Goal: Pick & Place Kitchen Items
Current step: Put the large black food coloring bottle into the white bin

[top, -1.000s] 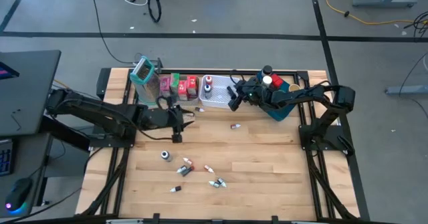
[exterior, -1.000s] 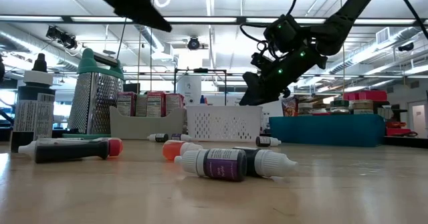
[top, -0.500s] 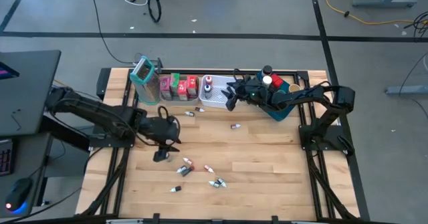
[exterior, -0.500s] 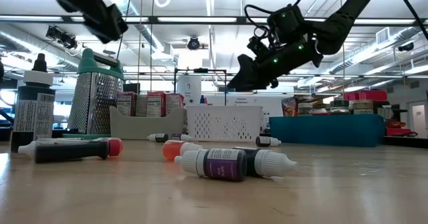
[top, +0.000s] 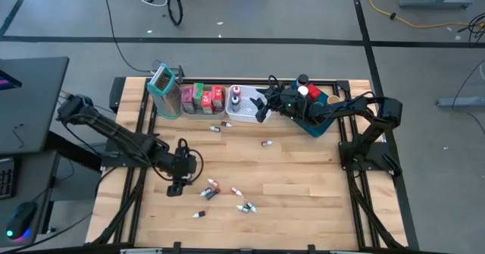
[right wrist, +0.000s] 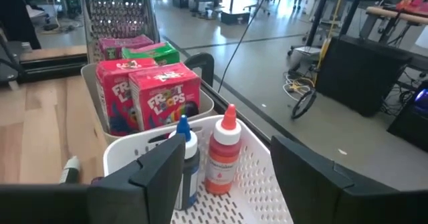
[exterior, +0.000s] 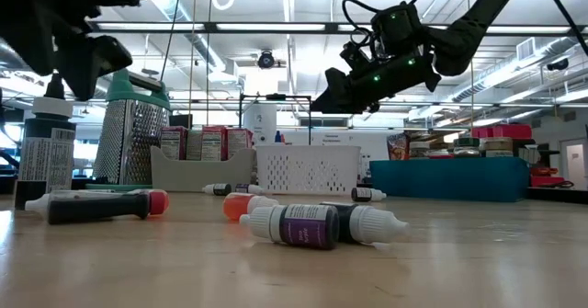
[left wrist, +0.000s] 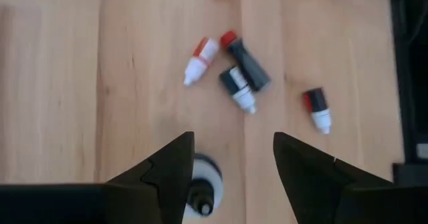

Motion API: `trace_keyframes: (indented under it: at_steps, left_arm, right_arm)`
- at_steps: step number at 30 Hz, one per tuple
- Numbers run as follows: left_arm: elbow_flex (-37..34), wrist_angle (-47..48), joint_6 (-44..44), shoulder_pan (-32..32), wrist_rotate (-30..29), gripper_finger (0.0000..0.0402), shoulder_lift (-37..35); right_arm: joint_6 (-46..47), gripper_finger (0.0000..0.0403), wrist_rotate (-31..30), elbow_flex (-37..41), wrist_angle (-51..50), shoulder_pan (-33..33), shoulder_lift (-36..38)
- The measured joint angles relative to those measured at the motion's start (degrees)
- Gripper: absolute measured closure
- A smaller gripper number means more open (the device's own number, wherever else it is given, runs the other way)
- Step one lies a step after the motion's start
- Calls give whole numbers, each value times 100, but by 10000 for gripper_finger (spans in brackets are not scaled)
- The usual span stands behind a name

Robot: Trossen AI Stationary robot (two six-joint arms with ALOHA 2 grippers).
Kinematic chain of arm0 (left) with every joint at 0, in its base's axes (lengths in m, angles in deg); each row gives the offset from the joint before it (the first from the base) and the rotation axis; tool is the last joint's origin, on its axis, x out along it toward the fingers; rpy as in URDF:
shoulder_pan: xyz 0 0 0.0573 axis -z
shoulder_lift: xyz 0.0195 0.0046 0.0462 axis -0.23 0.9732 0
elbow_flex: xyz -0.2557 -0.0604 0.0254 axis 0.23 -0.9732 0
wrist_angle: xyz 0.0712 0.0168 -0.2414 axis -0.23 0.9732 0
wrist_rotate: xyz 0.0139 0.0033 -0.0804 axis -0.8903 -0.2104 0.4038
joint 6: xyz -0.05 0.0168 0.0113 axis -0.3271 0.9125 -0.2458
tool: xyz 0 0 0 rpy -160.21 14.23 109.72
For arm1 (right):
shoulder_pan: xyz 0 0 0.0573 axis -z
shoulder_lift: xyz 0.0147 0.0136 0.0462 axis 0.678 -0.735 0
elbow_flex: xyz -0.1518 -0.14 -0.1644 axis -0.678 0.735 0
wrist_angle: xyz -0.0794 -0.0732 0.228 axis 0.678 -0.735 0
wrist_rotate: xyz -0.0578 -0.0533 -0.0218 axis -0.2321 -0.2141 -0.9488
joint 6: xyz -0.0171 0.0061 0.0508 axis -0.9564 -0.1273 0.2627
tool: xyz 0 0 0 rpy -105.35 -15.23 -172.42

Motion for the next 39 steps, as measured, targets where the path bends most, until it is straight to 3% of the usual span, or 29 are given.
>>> trace_keyframes:
  at_steps: [5,12,22,30,39]
  left_arm:
    - [-190,17,-433,86,-182,190,0]
    - [-263,70,-155,84,-859,179,0]
    - [-265,334,-430,86,-422,168,0]
    - [-395,443,-538,84,44,200,0]
    - [-492,171,-480,-32,-237,250,-6]
  right_arm:
    - [0,172,1,0,47,-1,0]
    - [-1,172,9,0,85,-2,0]
    - [0,172,104,0,127,-2,0]
    - [0,172,106,0,122,-2,0]
    - [1,172,106,0,127,-2,0]
